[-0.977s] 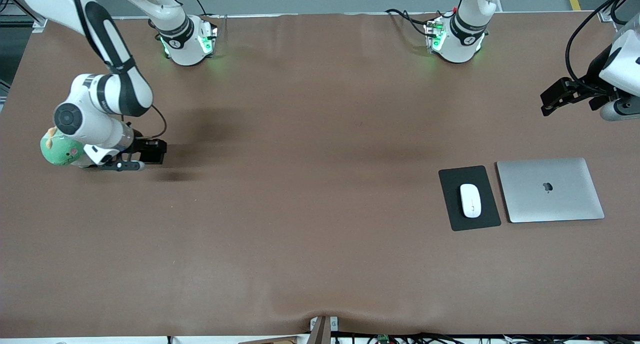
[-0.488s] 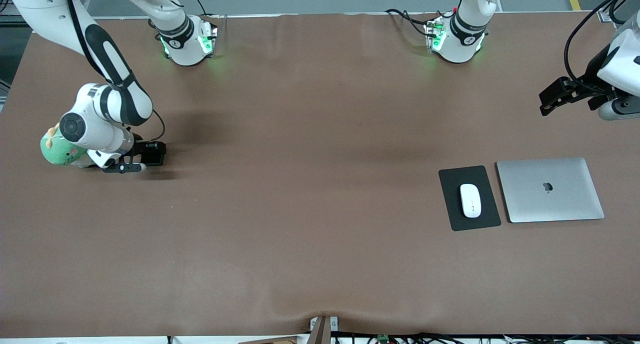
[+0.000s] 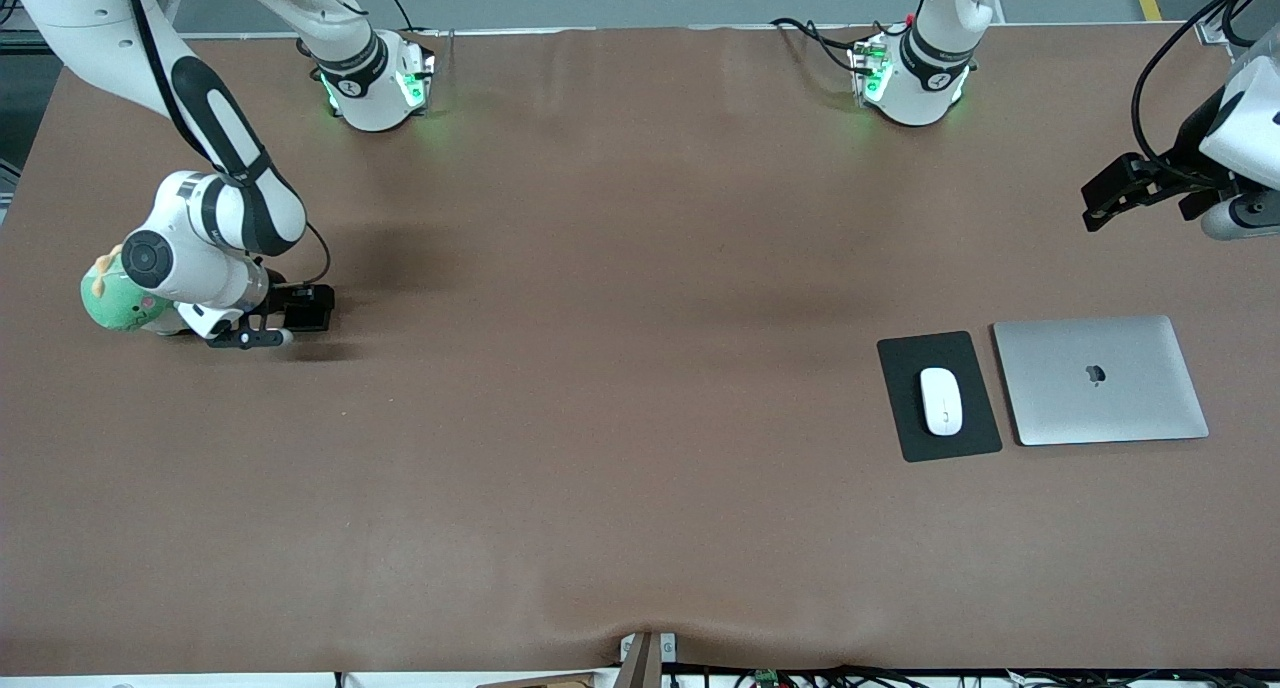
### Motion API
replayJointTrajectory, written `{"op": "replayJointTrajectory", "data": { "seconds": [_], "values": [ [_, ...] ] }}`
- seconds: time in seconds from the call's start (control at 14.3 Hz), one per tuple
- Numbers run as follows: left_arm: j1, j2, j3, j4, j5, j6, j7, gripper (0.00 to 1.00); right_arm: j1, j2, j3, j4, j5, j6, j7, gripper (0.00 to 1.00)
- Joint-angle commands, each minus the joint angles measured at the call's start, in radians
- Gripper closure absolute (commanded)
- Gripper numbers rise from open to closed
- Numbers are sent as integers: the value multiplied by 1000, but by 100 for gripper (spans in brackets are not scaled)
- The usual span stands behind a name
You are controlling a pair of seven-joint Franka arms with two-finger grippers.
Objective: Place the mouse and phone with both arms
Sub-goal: 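Lower the phone beside the plush toy and open the right gripper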
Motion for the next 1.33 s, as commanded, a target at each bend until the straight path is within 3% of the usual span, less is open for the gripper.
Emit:
{"op": "replayJointTrajectory", "data": {
  "seconds": [0.0, 0.21, 1.05, 1.26],
  "values": [
    [12, -17, -9, -8, -21, 6, 6, 0, 9, 10, 11, 192, 0, -208, 8, 0],
    [7, -16, -9, -8, -13, 6, 6, 0, 33, 10, 10, 356, 2, -383, 10, 0],
    [1, -8, -13, -11, -10, 16, 2, 0, 108, 48, 10, 999, -9, -871, 2, 0],
    [-1, -5, -13, -11, -10, 17, -1, 0, 130, 1, 10, 1039, -1, -922, 19, 0]
  ]
}}
